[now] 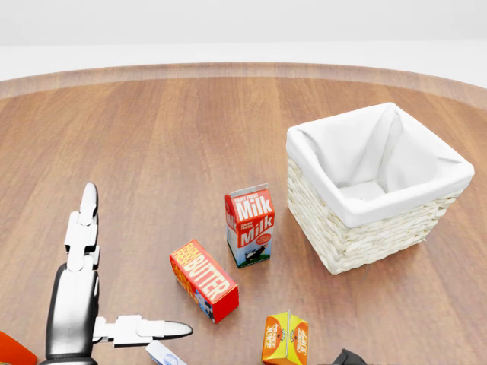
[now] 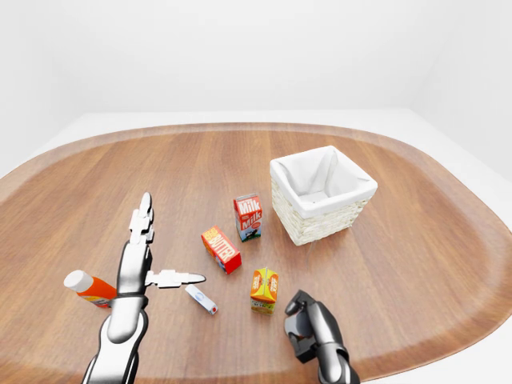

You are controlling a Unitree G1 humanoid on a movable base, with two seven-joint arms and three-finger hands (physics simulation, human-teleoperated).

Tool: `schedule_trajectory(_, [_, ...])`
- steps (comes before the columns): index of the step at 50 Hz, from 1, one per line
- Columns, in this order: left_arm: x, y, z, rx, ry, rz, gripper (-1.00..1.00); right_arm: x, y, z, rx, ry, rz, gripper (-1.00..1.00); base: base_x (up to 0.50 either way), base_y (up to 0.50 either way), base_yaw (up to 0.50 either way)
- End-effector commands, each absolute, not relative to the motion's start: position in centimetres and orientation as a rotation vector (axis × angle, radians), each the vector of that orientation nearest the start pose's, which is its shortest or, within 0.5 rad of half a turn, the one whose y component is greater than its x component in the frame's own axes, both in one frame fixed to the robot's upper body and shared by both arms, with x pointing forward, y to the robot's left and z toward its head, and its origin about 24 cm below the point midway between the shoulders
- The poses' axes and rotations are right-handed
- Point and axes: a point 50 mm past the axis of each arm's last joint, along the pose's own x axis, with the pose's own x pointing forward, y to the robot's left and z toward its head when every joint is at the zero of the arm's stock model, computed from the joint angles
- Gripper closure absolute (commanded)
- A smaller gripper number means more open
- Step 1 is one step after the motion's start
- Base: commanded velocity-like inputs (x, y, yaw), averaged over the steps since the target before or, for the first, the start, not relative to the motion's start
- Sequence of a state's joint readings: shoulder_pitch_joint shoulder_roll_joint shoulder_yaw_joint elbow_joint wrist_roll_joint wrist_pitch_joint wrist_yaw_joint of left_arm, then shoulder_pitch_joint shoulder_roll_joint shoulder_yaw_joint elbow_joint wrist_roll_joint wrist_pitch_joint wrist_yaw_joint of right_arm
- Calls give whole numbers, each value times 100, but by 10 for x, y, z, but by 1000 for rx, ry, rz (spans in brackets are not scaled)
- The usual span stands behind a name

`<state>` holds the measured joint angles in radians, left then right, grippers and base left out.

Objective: Pick up the alphabet soup and the tomato sauce, and put them in the basket.

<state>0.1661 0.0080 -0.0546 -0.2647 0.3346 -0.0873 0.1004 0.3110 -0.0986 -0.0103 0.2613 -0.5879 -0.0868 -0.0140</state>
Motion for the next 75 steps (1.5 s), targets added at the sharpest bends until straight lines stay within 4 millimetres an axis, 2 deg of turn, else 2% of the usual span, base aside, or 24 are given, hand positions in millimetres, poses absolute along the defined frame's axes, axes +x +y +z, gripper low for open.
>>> schedule_trajectory(1, [219,150,75,315,-207,98,-100,147,-181,-63,-553,483,122,100,0,0,0])
schedule_trajectory(5, [219,150,75,315,-206,98,-100,147,-180,-55,-534,454,120,100,0,0,0])
schedule_trajectory(10, [219,150,75,315,-206,98,-100,147,-178,-29,-478,362,136,100,0,0,0])
schedule_trajectory(13, [219,150,75,315,-208,97,-100,146,-178,-20,-461,333,140,100,0,0,0])
schedule_trajectory(23, [218,150,76,315,-209,98,-100,153,-188,1,-438,257,116,100,0,0,0])
schedule_trajectory(27, [219,150,76,314,-208,98,-100,157,-191,20,-417,184,113,100,0,0,0])
schedule_trajectory(32, [219,150,77,311,-215,98,-100,161,-194,32,-408,136,107,100,0,0,0])
schedule_trajectory(42, [219,150,78,311,-217,97,-100,167,-200,52,-407,50,93,100,0,0,0])
schedule_trajectory(54, [219,150,76,313,-208,98,-100,174,-206,65,-417,-8,73,100,0,0,0])
schedule_trajectory(65, [219,150,76,314,-209,97,-100,193,-210,82,-448,-101,46,100,0,0,0])
schedule_trajectory(75, [219,150,74,315,-204,97,-100,209,-211,113,-476,-248,27,100,0,0,0])
